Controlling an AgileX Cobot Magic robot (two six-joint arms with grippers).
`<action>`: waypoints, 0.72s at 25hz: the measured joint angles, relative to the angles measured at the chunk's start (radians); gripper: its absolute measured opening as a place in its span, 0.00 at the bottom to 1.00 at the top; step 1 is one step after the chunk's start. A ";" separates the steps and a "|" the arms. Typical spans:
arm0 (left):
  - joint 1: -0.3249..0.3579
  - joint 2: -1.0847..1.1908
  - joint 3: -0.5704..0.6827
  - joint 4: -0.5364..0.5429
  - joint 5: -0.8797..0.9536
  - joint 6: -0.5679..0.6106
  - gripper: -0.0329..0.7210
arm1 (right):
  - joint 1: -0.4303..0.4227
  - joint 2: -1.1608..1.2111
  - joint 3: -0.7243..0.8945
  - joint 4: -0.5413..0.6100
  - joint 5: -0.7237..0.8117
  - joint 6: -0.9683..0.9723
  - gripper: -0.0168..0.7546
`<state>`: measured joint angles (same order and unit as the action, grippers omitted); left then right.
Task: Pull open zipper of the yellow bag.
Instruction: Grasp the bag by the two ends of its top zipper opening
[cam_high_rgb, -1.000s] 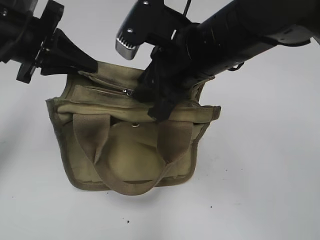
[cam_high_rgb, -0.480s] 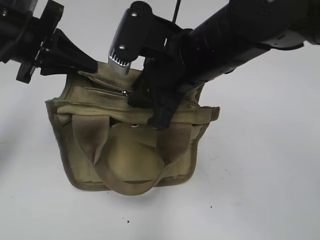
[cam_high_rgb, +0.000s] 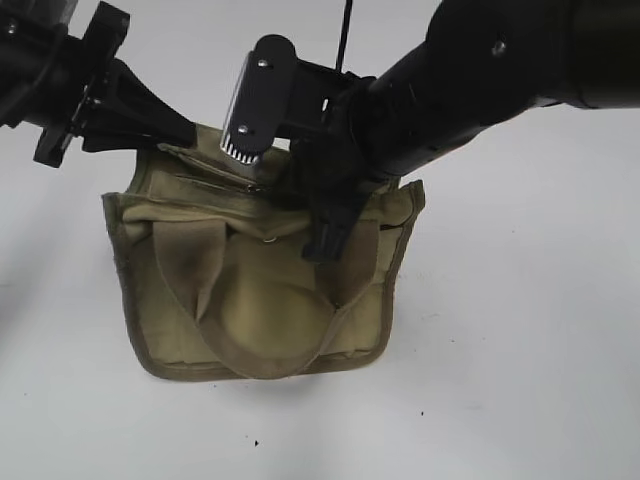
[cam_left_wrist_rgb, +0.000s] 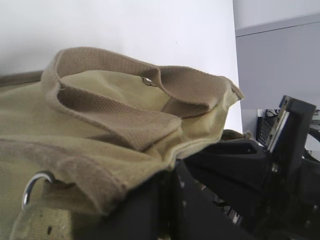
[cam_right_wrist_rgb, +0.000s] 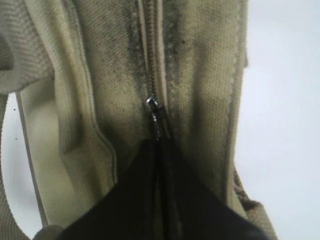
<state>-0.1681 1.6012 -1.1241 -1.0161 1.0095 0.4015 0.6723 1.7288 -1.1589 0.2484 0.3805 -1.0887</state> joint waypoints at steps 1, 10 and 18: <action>0.000 0.000 0.000 -0.001 0.000 0.000 0.05 | 0.001 0.000 0.000 -0.014 0.004 0.016 0.02; 0.000 0.000 0.000 -0.013 0.007 0.000 0.05 | -0.040 -0.073 0.000 -0.078 0.152 0.173 0.02; 0.000 0.000 0.000 -0.016 0.010 0.000 0.05 | -0.177 -0.133 0.000 -0.090 0.392 0.276 0.02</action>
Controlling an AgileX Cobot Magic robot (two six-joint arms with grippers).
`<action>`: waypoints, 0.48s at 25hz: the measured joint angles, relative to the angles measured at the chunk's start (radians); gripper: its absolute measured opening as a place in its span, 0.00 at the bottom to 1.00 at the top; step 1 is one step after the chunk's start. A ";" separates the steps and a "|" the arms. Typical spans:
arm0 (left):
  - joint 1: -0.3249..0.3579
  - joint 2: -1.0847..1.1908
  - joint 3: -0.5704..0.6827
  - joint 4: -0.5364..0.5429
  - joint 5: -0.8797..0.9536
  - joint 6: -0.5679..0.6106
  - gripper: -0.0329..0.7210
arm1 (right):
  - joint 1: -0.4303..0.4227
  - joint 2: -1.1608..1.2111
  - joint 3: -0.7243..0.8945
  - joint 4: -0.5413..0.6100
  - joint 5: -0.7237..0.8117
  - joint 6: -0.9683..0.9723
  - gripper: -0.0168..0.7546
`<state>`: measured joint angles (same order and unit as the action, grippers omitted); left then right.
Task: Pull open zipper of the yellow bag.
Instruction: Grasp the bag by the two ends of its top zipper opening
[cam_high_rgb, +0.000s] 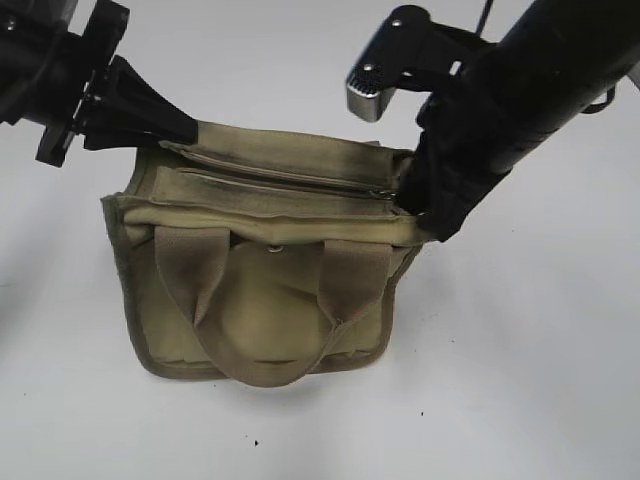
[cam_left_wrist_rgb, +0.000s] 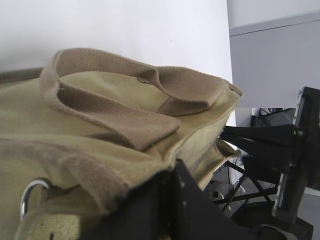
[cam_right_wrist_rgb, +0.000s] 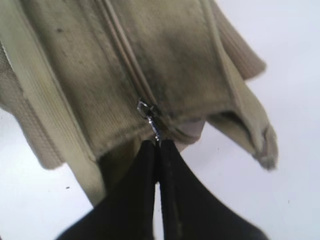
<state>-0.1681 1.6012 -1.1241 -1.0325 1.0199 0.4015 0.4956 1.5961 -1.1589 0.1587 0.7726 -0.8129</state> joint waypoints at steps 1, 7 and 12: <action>0.000 0.000 0.000 0.000 0.001 0.000 0.05 | -0.019 -0.001 0.000 -0.001 0.027 0.022 0.02; 0.000 0.000 0.000 0.001 0.001 0.001 0.05 | -0.076 -0.001 0.000 -0.004 0.121 0.117 0.02; 0.000 -0.002 0.000 0.008 0.001 0.001 0.06 | -0.076 -0.021 0.001 0.053 0.147 0.213 0.11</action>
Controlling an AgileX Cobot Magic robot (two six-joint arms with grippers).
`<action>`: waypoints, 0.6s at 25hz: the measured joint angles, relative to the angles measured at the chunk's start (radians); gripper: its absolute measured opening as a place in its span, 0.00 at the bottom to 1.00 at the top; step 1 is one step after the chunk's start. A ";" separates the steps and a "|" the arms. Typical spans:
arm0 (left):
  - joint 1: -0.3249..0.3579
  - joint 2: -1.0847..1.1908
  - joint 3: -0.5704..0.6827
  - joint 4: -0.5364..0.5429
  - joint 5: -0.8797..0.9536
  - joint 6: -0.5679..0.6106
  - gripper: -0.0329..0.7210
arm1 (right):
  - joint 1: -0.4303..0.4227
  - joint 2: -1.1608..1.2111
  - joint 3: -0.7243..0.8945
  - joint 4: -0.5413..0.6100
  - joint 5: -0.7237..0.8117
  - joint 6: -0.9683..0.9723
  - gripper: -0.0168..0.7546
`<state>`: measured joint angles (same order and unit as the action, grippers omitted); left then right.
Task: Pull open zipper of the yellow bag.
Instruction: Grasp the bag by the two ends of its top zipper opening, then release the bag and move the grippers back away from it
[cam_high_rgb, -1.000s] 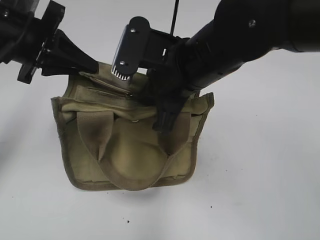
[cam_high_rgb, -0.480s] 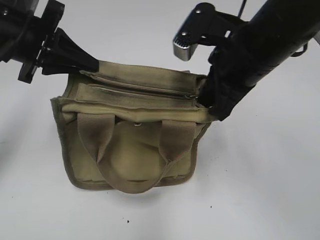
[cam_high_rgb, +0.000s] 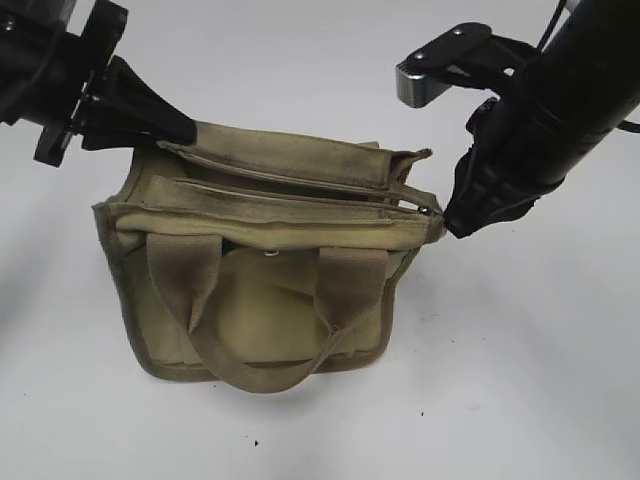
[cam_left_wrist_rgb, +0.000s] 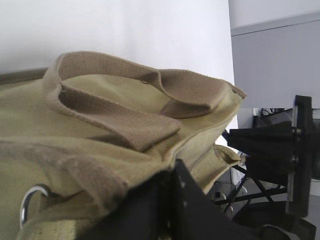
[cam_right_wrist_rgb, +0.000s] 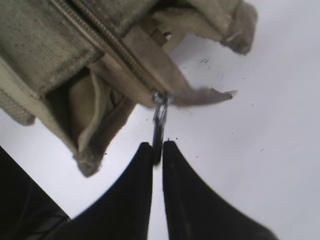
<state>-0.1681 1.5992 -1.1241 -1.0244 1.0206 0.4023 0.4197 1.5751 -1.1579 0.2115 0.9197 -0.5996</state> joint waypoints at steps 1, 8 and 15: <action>0.000 -0.003 0.000 0.007 0.000 0.000 0.09 | 0.000 -0.015 0.001 0.004 0.000 0.026 0.17; 0.000 -0.108 -0.001 0.129 0.017 0.001 0.45 | -0.001 -0.199 0.006 0.007 0.071 0.241 0.57; 0.000 -0.355 -0.001 0.375 0.045 0.001 0.51 | -0.001 -0.402 0.161 -0.049 0.148 0.432 0.60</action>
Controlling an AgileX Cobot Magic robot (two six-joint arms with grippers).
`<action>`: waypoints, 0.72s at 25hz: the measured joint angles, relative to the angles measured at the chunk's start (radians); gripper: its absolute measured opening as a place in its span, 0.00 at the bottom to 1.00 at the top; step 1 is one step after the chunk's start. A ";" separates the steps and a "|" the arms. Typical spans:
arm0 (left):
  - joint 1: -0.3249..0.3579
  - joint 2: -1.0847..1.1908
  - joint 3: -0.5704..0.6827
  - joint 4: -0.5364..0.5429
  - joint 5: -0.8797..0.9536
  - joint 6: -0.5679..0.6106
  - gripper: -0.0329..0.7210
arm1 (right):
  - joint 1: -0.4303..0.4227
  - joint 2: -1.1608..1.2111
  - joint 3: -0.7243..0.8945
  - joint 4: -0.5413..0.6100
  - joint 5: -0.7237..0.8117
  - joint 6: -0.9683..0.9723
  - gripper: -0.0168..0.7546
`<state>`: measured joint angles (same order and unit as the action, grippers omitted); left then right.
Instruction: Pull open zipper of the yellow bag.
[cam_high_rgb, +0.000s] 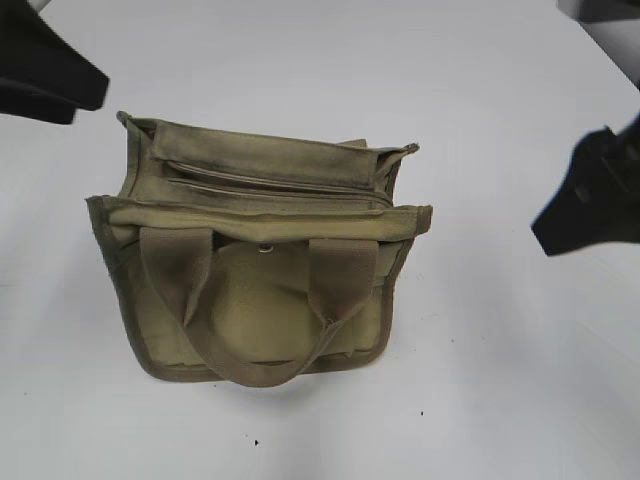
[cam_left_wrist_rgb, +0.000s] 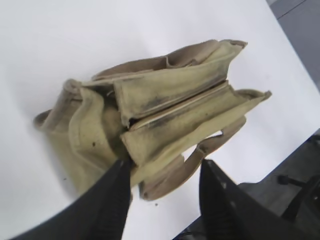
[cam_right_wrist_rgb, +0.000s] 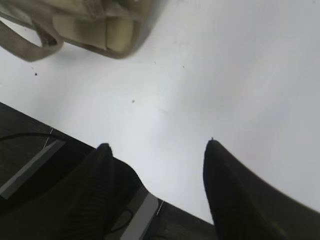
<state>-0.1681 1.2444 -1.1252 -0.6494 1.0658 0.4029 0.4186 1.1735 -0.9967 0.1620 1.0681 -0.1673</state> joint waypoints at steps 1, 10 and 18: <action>0.000 -0.047 0.000 0.044 0.015 -0.015 0.52 | 0.000 -0.039 0.040 -0.015 0.001 0.021 0.60; 0.000 -0.570 0.160 0.345 0.068 -0.171 0.52 | 0.000 -0.495 0.349 -0.051 0.039 0.097 0.60; 0.000 -1.062 0.416 0.495 0.086 -0.220 0.52 | 0.000 -0.854 0.454 -0.055 0.063 0.066 0.60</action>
<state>-0.1681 0.1827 -0.7096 -0.1544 1.1518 0.1832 0.4186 0.3198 -0.5422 0.1073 1.1314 -0.1013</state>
